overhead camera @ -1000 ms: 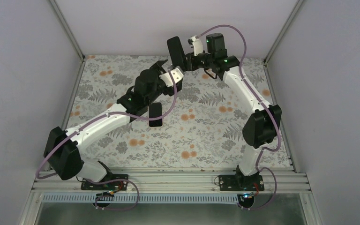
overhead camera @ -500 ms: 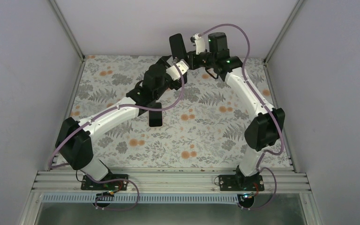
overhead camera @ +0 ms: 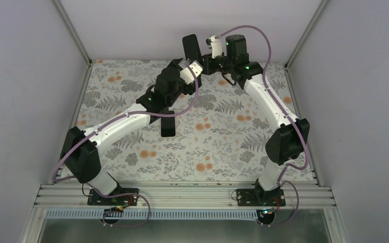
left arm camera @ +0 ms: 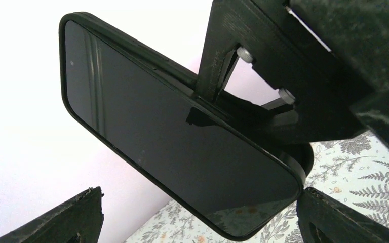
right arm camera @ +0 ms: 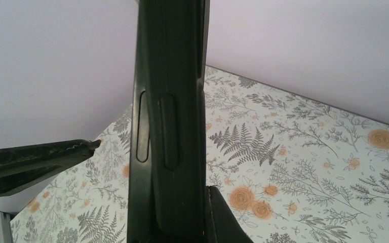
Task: Take the phone out of the phone case
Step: Remove the phone case from the phone.
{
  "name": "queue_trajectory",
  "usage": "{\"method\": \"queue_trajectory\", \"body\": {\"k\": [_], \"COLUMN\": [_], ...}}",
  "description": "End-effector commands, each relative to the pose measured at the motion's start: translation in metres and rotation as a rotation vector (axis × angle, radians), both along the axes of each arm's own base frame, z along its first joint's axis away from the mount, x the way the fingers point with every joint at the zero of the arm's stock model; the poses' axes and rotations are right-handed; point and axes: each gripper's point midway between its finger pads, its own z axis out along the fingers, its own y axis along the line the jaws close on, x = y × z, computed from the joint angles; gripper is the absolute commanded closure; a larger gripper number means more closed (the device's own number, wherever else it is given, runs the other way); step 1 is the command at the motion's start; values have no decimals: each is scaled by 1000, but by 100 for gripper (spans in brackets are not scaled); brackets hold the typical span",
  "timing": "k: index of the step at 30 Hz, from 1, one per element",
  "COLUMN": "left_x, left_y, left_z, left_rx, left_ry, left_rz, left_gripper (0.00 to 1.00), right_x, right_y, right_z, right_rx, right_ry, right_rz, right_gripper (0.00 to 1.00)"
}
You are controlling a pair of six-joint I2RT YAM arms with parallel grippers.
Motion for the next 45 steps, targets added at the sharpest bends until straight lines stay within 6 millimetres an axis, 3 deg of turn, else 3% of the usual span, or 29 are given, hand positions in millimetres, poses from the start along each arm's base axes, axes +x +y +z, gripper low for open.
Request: {"method": "queue_trajectory", "body": {"k": [1,6,13,18,20,25,30,35,40,45], "left_x": [2,0,16,30,28,0,-29,-48,-51,-57], "left_y": [-1,-9,-1,27,49,106,137,139,134,132], "left_z": [32,29,18,21,27,72,102,116,126,130], "left_rx": [-99,-119,-104,-82,-62,-35,-12,3,7,7], "left_ry": [-24,16,8,-65,-150,-468,-734,-884,-936,-983], "left_rz": [3,-37,56,243,338,514,648,691,713,734], "left_gripper": [7,6,9,14,16,31,46,58,71,77], "right_x": [-11,-12,-16,-18,-19,-22,-34,-41,-47,-42], "right_y": [7,12,15,13,12,8,18,24,27,27], "right_z": [24,22,24,25,26,21,15,6,-2,-13], "right_rx": [37,34,34,28,30,51,82,91,92,74], "right_ry": [-60,-59,-60,-62,-63,-27,24,58,83,95], "right_rz": [38,49,61,52,51,76,191,246,289,275], "right_gripper": [97,97,97,97,97,97,97,97,97,97]}}
